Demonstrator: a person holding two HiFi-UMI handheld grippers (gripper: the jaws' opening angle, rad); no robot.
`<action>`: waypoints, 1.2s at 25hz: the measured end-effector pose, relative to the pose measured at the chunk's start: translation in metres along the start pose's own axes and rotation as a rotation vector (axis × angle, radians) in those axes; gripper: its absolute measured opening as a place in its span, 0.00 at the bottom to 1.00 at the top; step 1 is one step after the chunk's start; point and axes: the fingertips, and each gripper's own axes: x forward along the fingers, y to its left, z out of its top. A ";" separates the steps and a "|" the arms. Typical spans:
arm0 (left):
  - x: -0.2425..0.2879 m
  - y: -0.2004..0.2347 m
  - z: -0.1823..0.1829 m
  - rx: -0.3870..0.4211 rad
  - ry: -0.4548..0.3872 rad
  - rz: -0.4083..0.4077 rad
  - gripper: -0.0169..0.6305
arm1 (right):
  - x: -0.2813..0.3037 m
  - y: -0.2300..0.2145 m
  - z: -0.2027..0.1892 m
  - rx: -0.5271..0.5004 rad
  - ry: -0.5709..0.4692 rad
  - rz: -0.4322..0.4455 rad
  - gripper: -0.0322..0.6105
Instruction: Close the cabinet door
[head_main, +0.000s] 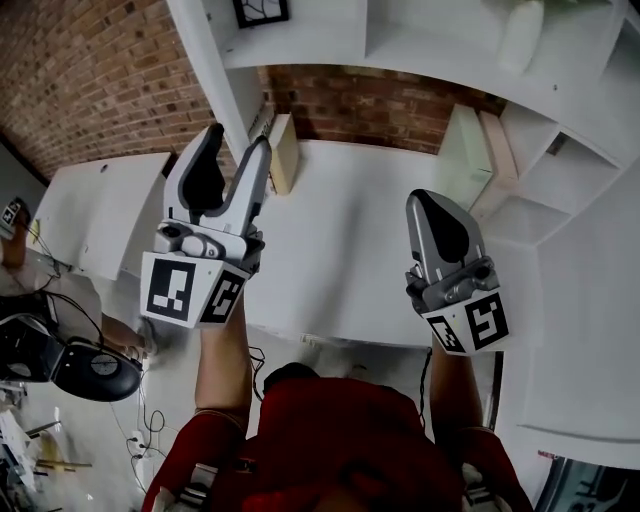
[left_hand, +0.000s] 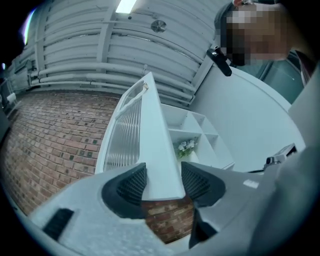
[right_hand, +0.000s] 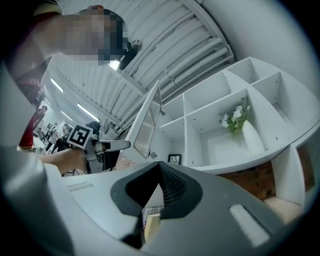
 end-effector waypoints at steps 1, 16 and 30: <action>0.003 -0.002 -0.002 0.004 0.004 0.007 0.36 | -0.003 -0.003 0.000 0.001 0.001 0.000 0.07; 0.085 -0.032 -0.040 -0.030 0.080 -0.104 0.32 | -0.017 -0.041 -0.009 -0.009 0.016 -0.093 0.07; 0.124 -0.023 -0.058 -0.021 0.073 -0.108 0.18 | 0.007 -0.055 -0.023 -0.027 0.033 -0.093 0.07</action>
